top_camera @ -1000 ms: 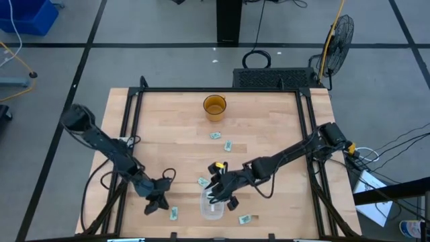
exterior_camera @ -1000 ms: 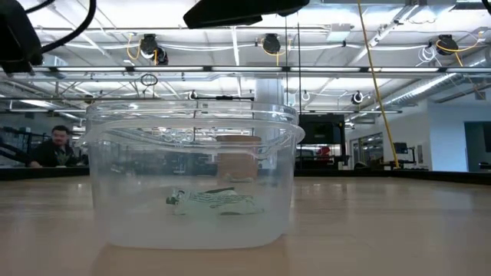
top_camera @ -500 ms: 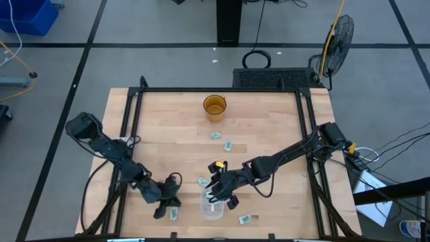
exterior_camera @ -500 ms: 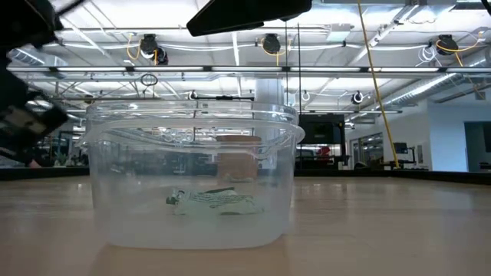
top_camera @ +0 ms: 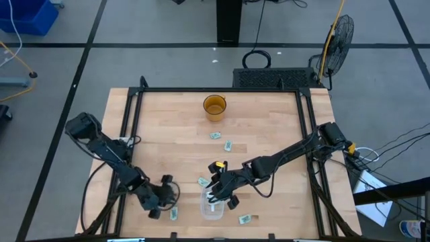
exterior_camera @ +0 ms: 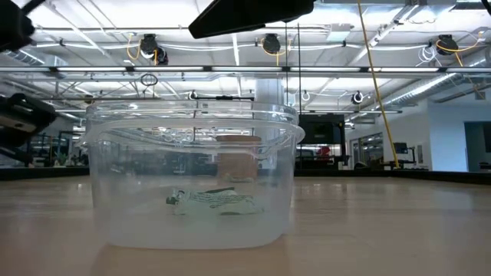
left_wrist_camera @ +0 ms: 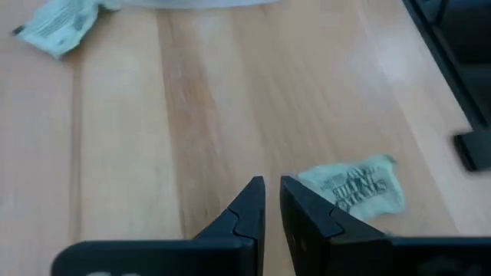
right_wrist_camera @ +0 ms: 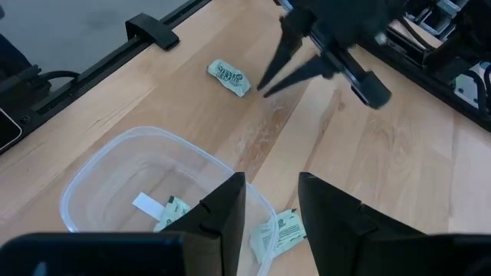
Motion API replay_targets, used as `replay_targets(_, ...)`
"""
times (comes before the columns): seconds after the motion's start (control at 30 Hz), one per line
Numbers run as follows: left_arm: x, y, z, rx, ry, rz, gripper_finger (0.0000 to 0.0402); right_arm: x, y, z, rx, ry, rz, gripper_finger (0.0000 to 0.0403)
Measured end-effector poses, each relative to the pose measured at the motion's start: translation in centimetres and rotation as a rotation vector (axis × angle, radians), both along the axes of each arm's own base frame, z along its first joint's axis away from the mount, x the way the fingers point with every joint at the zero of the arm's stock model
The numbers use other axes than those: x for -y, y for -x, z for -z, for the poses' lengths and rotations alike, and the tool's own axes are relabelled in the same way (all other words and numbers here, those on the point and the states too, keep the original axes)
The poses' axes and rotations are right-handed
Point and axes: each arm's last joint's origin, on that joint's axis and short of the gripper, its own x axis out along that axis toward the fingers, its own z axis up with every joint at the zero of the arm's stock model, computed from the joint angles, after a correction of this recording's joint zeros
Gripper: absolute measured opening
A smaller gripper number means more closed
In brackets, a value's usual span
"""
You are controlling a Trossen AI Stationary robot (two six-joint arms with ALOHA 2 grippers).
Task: Pick and place Stevia / Truvia into bins
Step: Put the green stevia packet into the transparent container
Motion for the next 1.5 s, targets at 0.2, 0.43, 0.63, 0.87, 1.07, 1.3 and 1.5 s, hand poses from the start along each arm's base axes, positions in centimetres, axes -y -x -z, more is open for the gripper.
replay_targets(0.2, -0.5, -0.5, 0.0, -0.025, 0.016, 0.002, 0.0047, 0.0, 0.0, 0.0, 0.000, 0.000, 0.000, 0.0114)
replay_targets(0.43, -1.4, -0.9, 0.3, -0.097, 0.050, -0.045, 0.0047, 0.0, 0.0, 0.0, 0.000, 0.000, 0.000, 0.0114)
replay_targets(0.63, -0.7, -0.9, -0.1, -0.049, 0.067, 0.052, 0.0047, 0.0, 0.0, 0.0, 0.000, -0.001, 0.001, 0.0114)
replay_targets(0.87, -0.7, -0.9, -0.1, -0.047, 0.065, 0.058, 0.0066, 0.0, 0.0, 0.0, 0.000, -0.001, 0.001, 0.0114)
replay_targets(1.07, -0.5, -0.8, -0.1, -0.041, 0.066, 0.085, 0.0136, 0.0, 0.0, 0.0, 0.003, -0.004, 0.002, 0.0114)
replay_targets(1.3, 0.3, -0.1, 0.5, -0.049, 0.036, 0.125, 0.0155, 0.0, 0.0, 0.0, 0.003, -0.004, 0.002, 0.0114)
replay_targets(1.5, 0.8, -0.5, 1.7, -0.045, 0.034, 0.095, 0.0129, 0.0, 0.0, 0.0, 0.003, -0.004, 0.002, 0.0114)
